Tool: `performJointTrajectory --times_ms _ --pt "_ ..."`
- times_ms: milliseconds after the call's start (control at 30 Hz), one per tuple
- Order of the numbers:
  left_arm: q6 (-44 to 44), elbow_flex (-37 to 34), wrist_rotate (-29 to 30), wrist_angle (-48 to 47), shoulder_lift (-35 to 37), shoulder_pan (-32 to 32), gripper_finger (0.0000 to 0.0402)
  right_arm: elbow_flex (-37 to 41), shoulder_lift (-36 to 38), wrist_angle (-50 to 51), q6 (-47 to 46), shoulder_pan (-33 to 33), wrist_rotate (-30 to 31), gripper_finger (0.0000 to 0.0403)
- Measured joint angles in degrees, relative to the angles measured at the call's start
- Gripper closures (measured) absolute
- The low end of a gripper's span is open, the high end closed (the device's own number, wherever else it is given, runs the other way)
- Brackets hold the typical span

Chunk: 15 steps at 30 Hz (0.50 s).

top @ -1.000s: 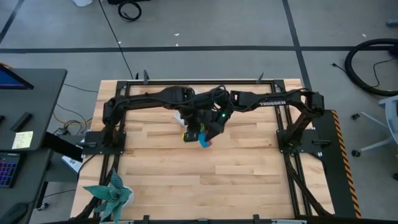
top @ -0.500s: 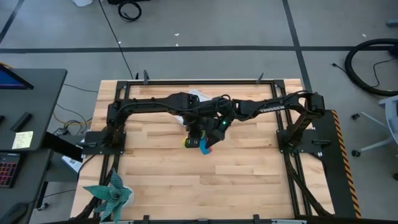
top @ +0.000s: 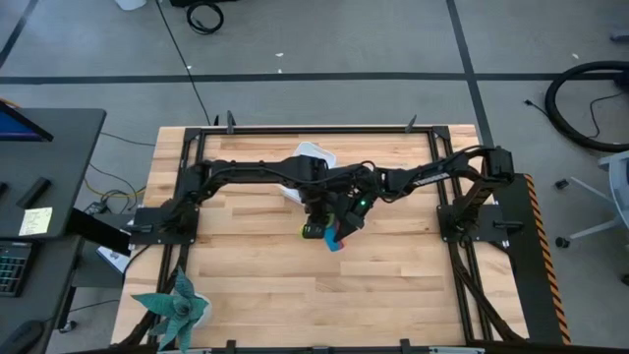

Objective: Nest measuring cups in basket
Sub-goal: Remove the stacked measuring cups from the white bin

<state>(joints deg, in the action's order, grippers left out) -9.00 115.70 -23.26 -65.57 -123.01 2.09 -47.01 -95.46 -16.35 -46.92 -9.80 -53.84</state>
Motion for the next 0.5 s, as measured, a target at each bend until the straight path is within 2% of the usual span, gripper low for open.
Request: performJointTrajectory --times_ms 233,500 --pt "-1.5 0.0 -1.6 3.0 -2.7 0.1 0.0372 5.2 0.0 -6.0 -2.6 -0.1 1.0 0.0362" --pt "-2.9 0.1 -3.6 5.8 -5.1 0.8 0.0372 9.5 0.0 -7.4 -1.5 -1.2 2.0 0.0362"
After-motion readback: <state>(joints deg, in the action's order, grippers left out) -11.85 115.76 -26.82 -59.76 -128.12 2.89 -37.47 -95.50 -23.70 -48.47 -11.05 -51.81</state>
